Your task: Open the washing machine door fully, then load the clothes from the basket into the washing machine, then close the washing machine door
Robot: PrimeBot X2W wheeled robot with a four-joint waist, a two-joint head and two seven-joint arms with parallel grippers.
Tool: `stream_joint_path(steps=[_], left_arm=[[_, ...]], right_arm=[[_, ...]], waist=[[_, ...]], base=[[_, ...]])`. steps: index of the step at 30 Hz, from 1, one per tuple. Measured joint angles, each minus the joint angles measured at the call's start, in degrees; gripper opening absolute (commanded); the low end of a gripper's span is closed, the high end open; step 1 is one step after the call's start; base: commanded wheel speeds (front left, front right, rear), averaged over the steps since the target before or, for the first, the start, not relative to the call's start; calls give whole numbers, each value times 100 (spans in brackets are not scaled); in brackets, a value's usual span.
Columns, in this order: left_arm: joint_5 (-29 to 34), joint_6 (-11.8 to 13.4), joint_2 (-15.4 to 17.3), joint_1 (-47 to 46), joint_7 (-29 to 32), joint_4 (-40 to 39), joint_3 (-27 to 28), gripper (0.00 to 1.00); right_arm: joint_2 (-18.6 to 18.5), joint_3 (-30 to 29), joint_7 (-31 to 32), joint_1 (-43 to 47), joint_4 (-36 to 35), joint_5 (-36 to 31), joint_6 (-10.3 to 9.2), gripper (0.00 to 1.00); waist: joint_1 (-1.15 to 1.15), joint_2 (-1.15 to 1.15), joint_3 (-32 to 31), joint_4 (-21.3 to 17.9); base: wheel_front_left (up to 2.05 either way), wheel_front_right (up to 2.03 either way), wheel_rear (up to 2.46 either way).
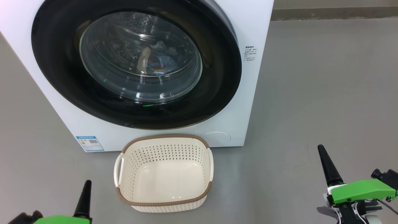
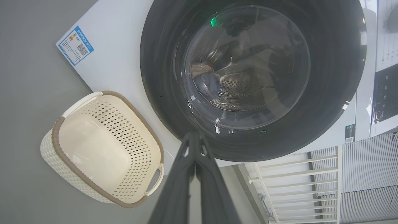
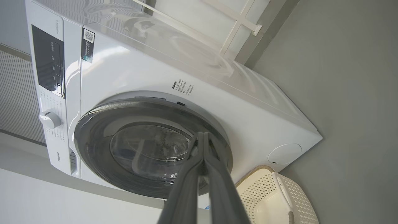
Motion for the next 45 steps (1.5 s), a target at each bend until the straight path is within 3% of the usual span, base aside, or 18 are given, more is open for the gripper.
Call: stream_joint_path(steps=[38, 45], left_arm=[[-1937, 0, -35, -226, 605, 174, 203, 0], [-2019, 0, -40, -230, 632, 179, 214, 0]], right_arm=[[268, -502, 600, 121, -48, 1909, -15, 0], [288, -524, 623, 209, -55, 2072, -16, 0]], waist=[[0, 0, -43, 101], [0, 0, -44, 105]], base=[[0, 0, 0], [0, 0, 0]])
